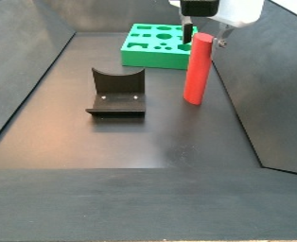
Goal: Pick up the oval object. Move up. Move to above the board. Insert the oval object.
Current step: Pick up the oval object.
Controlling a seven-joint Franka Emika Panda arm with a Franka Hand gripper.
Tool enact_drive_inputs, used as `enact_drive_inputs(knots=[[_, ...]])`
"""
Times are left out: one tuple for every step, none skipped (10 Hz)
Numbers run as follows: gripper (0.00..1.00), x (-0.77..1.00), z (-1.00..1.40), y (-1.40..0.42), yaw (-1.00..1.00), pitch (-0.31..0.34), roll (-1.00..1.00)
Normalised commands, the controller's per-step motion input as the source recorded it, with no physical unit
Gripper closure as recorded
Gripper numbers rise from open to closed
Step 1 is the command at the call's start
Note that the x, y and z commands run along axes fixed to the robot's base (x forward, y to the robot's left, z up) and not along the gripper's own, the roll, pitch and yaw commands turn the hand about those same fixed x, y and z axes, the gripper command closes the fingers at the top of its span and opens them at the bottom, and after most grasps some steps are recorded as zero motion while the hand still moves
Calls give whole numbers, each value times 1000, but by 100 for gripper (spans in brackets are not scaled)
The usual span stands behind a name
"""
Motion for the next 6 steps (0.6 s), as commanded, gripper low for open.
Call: enact_drive_inputs(knots=[[0,51,-189,-220,-120,-100,30],[0,0,0,0,-17,0,0],[0,0,-14,0,0,-29,0],[0,0,-6,0,0,-14,0],[0,-43,-109,0,0,-66,7],[0,-126,-283,0,0,-123,74]])
